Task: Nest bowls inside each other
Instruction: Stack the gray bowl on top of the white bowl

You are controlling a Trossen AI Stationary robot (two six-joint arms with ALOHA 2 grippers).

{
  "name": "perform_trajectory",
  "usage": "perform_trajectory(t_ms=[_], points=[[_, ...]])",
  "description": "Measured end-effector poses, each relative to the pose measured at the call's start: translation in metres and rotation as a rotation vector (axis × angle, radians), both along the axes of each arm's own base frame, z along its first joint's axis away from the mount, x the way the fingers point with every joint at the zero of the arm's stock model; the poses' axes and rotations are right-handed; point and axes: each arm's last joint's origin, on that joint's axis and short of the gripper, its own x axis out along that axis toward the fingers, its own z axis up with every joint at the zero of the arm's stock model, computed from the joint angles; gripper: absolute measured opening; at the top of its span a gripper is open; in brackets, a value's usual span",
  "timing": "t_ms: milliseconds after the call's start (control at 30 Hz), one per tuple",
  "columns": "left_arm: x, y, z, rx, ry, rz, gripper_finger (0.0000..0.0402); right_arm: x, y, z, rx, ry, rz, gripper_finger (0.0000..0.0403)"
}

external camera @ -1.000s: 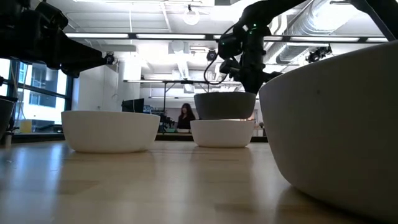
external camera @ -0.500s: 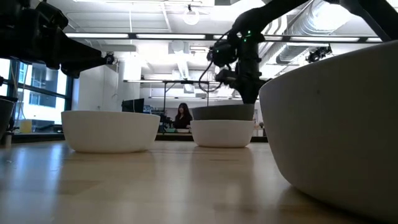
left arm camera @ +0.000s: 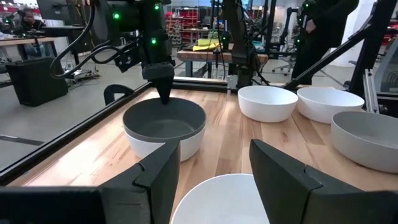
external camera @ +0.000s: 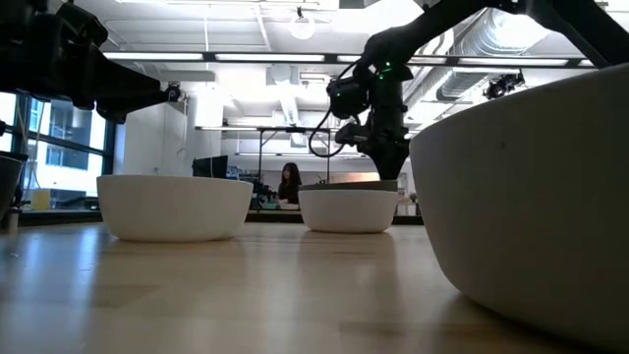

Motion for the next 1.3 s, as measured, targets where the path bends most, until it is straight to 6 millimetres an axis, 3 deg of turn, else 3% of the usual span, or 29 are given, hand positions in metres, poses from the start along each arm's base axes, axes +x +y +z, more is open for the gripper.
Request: perform_trajectory(t_ms=[300, 700, 1000, 1167, 1300], points=[[0.000, 0.000, 0.000, -0.001, 0.000, -0.004, 0.0182, 0.006, 0.009, 0.000, 0.000, -0.017, 0.027, 0.0000], [0.000, 0.000, 0.000, -0.001, 0.000, -0.004, 0.0182, 0.016, 0.035, 0.000, 0.038, 0.000, 0.093, 0.0000], [0.000, 0.000, 0.000, -0.017, -0.005, -0.003, 0.0182, 0.012, 0.051, -0.020, 0.081, 0.044, 0.102, 0.0002], [0.000, 0.000, 0.000, -0.017, -0.006, -0.003, 0.0182, 0.012, 0.051, -0.018, 0.053, 0.039, 0.108, 0.0029], [0.000, 0.000, 0.000, -0.017, -0.006, -0.002, 0.0182, 0.010, 0.051, -0.006, 0.007, 0.000, 0.133, 0.0066]])
